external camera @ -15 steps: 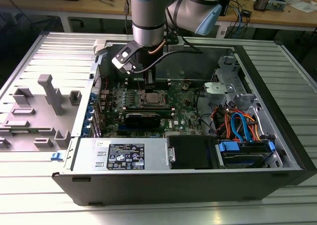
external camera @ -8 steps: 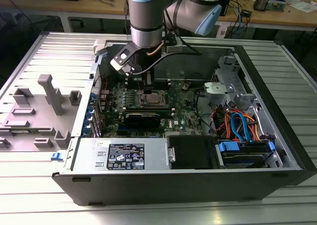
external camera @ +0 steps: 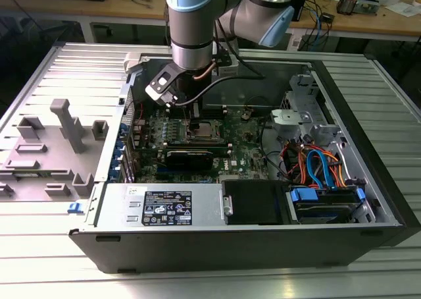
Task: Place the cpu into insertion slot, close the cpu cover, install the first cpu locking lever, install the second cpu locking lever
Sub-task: 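Close the cpu cover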
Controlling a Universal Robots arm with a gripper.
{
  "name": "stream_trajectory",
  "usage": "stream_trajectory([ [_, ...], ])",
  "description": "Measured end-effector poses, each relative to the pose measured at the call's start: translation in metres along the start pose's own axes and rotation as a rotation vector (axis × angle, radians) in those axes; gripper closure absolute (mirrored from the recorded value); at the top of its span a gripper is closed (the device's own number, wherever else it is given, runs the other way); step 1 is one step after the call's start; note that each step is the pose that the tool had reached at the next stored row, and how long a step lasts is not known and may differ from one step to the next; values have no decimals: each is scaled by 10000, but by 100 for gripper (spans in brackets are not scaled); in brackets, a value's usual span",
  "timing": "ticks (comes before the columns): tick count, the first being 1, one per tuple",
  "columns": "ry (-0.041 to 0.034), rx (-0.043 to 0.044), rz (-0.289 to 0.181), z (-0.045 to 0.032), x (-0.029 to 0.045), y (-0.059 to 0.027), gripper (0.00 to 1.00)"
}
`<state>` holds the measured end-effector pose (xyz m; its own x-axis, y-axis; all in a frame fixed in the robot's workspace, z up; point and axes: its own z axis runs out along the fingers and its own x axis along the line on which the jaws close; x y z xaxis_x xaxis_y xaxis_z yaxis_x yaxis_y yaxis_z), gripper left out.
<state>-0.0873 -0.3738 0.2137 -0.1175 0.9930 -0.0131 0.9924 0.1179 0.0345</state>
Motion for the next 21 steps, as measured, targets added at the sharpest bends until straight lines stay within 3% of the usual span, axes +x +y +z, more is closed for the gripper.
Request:
stream_trajectory([
  [8,2,30,-70,77,2,-20,89],
  [16,8,27,-75,23,1,-8,89],
  [18,8,42,-72,23,-4,33,89],
  [21,14,97,-73,29,-21,185,89],
])
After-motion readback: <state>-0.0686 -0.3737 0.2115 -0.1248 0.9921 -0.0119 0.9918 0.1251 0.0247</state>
